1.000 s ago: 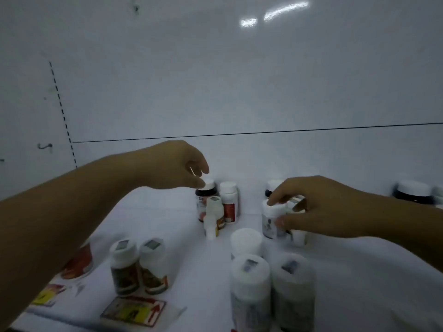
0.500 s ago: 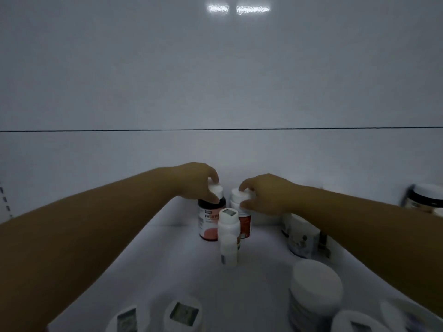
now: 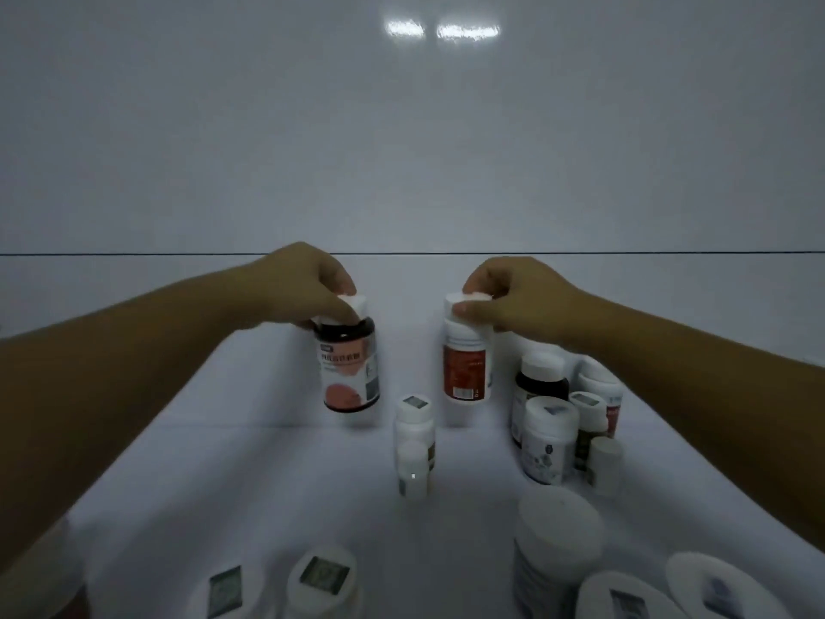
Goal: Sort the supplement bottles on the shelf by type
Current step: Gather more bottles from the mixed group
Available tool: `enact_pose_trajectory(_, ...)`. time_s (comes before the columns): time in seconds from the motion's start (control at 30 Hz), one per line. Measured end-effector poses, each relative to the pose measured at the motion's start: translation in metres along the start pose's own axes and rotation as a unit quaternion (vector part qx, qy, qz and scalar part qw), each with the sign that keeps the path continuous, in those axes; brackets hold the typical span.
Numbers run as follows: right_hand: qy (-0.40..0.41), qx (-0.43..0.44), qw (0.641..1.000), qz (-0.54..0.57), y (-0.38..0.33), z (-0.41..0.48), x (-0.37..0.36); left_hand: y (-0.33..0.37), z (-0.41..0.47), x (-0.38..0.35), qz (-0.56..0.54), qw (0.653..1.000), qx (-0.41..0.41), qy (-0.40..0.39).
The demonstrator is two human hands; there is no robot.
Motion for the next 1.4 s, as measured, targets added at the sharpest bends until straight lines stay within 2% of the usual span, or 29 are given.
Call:
enact_pose_trajectory(0.1,-0.067,0.002,0.993,0.102,-0.035,-0.013,-0.004,0.016,-0.027,0.029,-0.014,1.000,-0.005,-0.005)
enact_pose_trajectory(0.3,-0.161,0.070,0.969,0.175,-0.111,-0.040,-0.030,0.034,-0.084,0.068,0.000,1.000,-0.001,-0.006)
enact_pose_trajectory(0.7,-0.214,0.167,0.928,0.255,-0.194,-0.071,-0.076,0.000,-0.159,0.142,0.036,0.994,0.071,0.081)
enact_pose_trajectory(0.93,-0.203,0.197,0.927,0.248,-0.246,-0.065,-0.127,-0.063,-0.170,0.200,0.012,0.988,0.067,0.141)
enact_pose_trajectory(1.13,-0.196,0.216,0.933,0.213,-0.321,-0.039,-0.199,-0.146,-0.170,0.282,0.004,0.976,0.058,0.211)
enact_pose_trajectory(1.27,-0.212,0.202,0.935,0.200,-0.354,-0.029,-0.256,-0.207,-0.163,0.308,0.000,0.979,0.062,0.196)
enact_pose_trajectory(1.4,-0.223,0.184,0.938,0.191,-0.360,-0.025,-0.299,-0.259,-0.147,0.304,-0.008,0.985,0.070,0.160)
Point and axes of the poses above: each hand's wrist, its own z-axis towards the middle knuckle, its own x-axis out of the back of the hand, y = z × x, the point moved 10 cm from there along z, towards the middle knuckle, and after that the axes turned 10 degrees about y, right-handed, at the moved point
